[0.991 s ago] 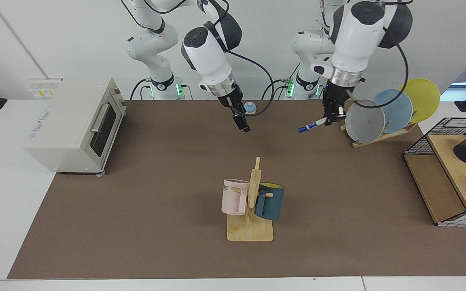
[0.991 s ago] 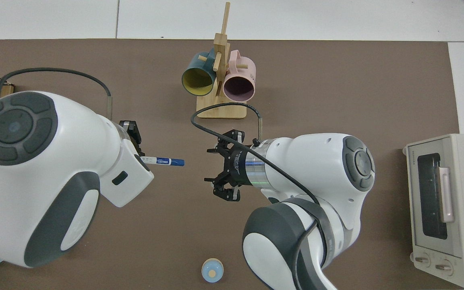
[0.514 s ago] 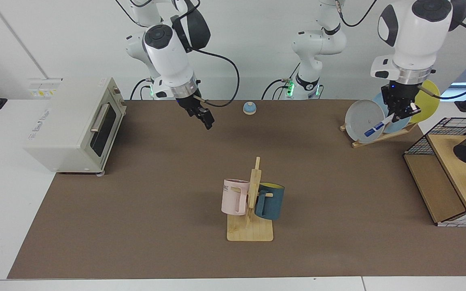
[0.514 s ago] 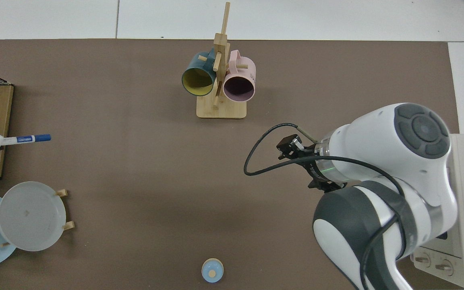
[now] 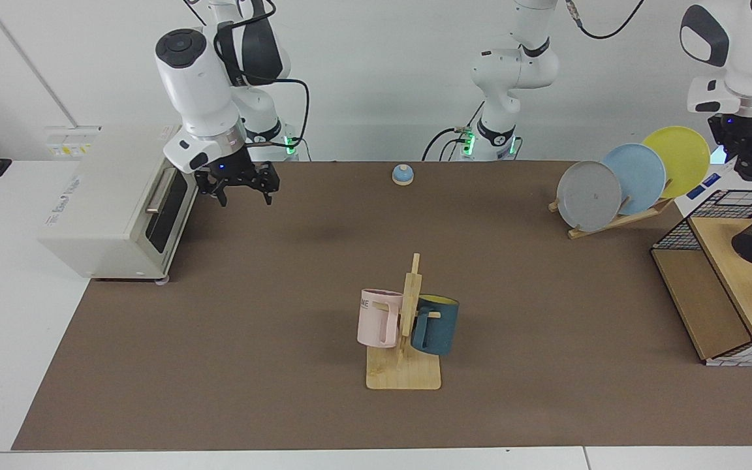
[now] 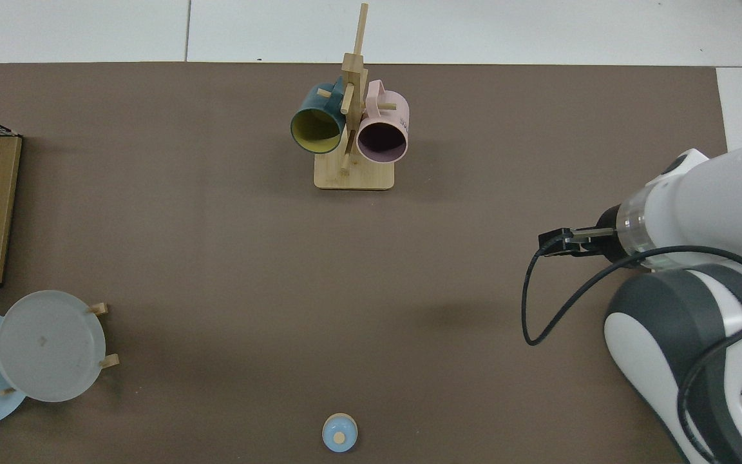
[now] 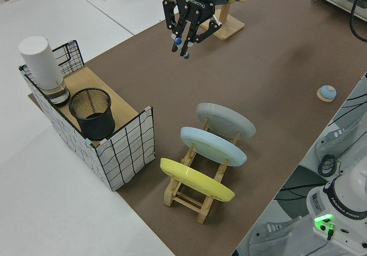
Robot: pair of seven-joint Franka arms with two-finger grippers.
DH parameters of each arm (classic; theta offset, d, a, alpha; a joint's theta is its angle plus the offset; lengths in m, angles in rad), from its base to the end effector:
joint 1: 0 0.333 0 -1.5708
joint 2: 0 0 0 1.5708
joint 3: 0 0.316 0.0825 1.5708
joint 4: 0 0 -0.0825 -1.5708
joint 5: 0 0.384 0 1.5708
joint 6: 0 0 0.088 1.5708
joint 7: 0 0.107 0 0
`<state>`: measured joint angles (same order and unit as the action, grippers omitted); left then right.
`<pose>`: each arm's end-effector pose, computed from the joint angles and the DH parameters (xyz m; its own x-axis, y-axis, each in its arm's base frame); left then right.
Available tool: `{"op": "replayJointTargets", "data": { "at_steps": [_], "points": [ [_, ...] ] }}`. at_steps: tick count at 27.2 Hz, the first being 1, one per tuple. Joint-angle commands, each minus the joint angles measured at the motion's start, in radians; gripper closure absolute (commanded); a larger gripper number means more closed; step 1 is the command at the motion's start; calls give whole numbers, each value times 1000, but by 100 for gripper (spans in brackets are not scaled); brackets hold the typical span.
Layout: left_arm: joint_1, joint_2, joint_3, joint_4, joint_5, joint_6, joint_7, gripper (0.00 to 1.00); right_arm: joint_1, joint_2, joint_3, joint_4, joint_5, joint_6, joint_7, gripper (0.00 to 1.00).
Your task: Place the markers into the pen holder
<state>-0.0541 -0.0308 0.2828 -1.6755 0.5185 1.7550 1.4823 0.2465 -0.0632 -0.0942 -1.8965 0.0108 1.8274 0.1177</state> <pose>0.5370 0.1728 0.6192 0.2481 -0.8430 -0.4772 -0.9687 -0.2125 -0.1283 0.5358 0.0821 0.5259 0.9995 0.0321 -0.0081 0.0320 -0.9994 -0.0155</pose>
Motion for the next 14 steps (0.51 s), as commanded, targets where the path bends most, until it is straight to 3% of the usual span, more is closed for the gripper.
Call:
{"op": "replayJointTargets", "data": {
  "at_steps": [1, 7, 14],
  "points": [
    [22, 60, 39, 74, 23, 41, 65, 100, -61, 3, 14, 34, -23, -3, -93, 0],
    [45, 120, 55, 141, 25, 148, 197, 100, -72, 31, 14, 108, -97, -17, -95, 0],
    [79, 167, 62, 174, 132, 343, 288, 100, -93, 19, 10, 109, -83, -36, -93, 0]
  ]
}}
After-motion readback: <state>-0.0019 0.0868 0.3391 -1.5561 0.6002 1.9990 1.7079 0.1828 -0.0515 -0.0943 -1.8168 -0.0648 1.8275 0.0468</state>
